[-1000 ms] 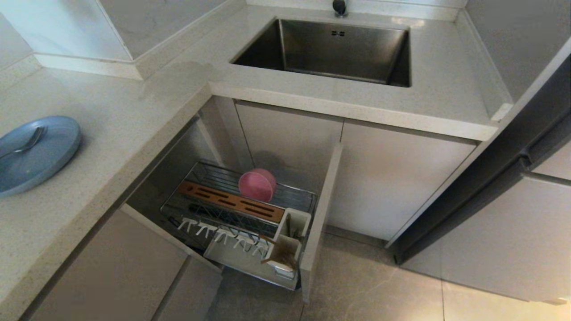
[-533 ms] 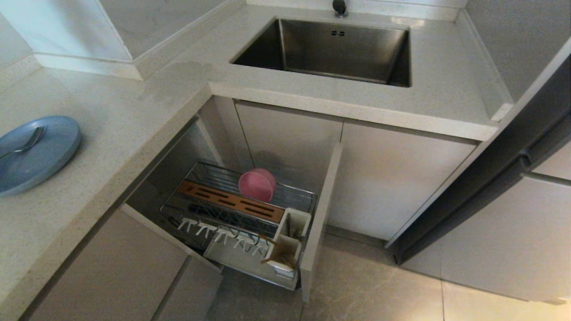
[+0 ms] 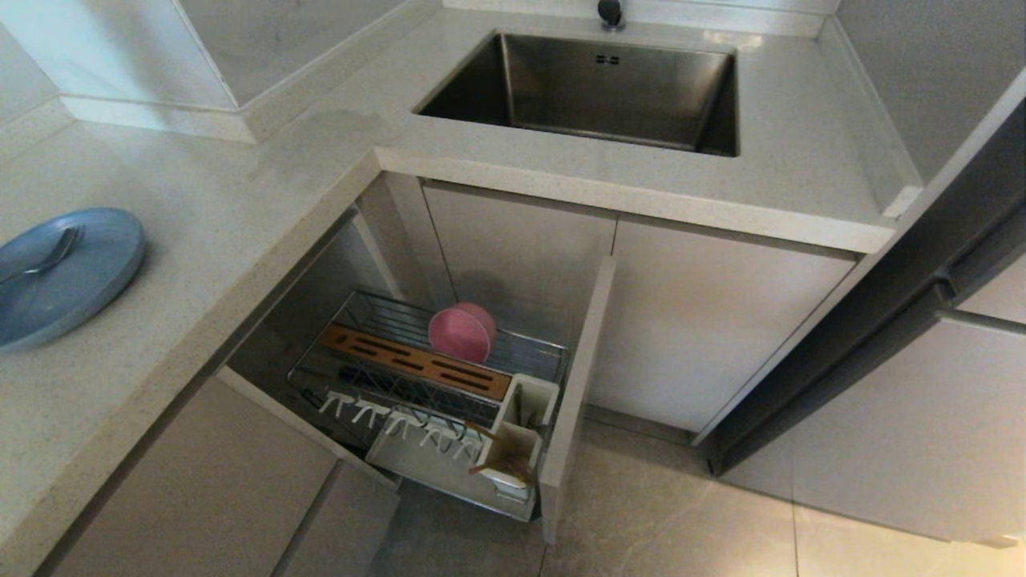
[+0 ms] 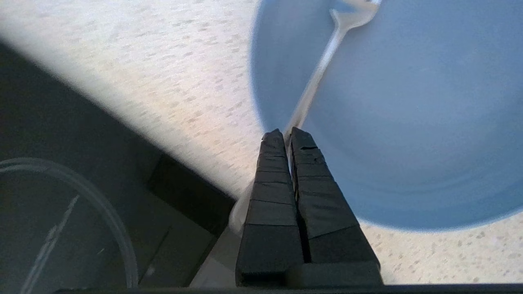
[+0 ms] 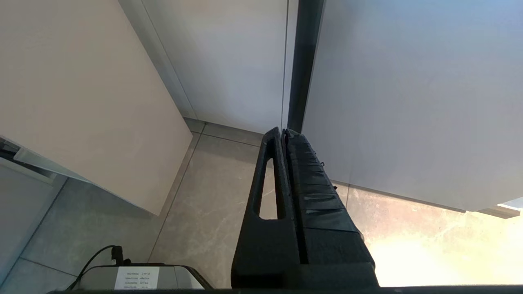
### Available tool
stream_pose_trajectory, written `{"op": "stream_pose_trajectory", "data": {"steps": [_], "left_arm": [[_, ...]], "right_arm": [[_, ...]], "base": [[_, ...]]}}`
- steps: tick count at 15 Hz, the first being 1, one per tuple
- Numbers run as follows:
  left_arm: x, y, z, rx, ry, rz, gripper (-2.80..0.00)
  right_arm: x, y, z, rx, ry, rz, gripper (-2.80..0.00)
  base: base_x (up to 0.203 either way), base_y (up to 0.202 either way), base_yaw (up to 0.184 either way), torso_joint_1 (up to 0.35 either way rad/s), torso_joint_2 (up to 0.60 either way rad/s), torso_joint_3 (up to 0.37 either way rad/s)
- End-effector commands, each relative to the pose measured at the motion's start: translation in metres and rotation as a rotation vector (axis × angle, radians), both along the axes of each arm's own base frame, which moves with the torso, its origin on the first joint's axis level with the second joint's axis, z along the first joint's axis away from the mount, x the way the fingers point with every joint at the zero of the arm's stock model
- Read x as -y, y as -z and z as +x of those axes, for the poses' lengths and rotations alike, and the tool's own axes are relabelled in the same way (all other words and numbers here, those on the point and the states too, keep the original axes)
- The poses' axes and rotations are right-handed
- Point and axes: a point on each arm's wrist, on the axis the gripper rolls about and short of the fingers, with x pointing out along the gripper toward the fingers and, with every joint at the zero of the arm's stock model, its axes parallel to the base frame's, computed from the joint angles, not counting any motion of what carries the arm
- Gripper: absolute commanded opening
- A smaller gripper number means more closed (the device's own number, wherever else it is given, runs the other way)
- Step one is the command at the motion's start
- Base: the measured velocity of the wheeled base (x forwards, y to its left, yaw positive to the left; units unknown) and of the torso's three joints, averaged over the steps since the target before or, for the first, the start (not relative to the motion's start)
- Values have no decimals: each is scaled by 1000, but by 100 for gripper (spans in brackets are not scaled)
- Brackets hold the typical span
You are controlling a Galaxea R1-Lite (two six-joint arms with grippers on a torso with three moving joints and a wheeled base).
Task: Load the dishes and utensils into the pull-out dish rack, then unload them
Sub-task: Pick up the fork and place it in the cupboard
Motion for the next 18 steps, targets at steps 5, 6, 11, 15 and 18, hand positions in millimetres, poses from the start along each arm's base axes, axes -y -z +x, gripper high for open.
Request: {"op": "stream_pose_trajectory", "data": {"steps": [5,6,11,15,18], "left_arm": [[10,5,23,-28,42,20,0],[10,5,23,-25,40,24,0],[7,6,26,-19,32,38,0],[8,12,38,-28,60,26,0],[12,17,48,-38,93,12,0]], "right_arm": [[0,0,0,1,0,0,-280],[0,0,0,1,0,0,-280],[0,0,0,1,0,0,-280],[0,0,0,1,0,0,-280],[0,0,0,1,0,0,-280]], "base": [[0,0,0,0,0,0],[0,0,0,0,0,0],[0,0,0,7,0,1],[0,0,0,0,0,0],[0,0,0,0,0,0]]}}
